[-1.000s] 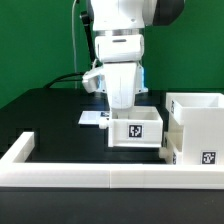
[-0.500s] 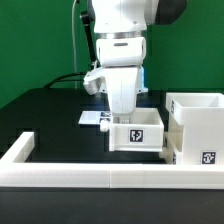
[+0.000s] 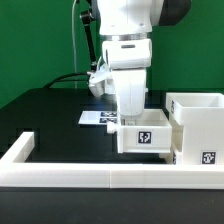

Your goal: Assemble drawer

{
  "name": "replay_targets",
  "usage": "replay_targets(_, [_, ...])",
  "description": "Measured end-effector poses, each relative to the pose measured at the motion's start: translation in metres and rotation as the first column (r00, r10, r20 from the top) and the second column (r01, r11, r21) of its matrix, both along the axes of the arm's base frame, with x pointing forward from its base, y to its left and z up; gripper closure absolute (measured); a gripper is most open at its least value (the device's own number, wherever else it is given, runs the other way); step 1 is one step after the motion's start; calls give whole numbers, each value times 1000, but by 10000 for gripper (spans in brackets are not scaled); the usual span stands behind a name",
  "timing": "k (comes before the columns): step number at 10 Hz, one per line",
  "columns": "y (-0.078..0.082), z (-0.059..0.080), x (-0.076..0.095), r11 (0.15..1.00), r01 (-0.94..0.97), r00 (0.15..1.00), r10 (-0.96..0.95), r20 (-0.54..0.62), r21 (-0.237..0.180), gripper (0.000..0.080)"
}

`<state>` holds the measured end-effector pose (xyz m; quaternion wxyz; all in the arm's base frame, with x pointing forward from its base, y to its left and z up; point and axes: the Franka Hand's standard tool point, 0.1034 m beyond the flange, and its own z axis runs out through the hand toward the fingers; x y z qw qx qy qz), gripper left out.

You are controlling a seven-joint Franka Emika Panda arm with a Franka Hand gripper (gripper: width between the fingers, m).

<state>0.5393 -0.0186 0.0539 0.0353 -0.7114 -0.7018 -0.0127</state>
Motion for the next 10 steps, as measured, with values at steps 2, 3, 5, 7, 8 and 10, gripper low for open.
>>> replay_targets(2, [-1,0,0,1000,3,1000,-3,2,0,757])
replay_targets(3, [-1,-1,0,1000,3,1000,-3,1,1,757])
replay_targets(5, [4,1,2,1000,0,1000,0,10,3,757])
replay_targets(7, [8,2,5,1000,-1,1000,1,22,5,757])
replay_targets(8, [10,2,5,1000,-1,1000,0,23,6,757])
replay_targets(10, [14,2,6,1000,0,1000,0,24,8,757])
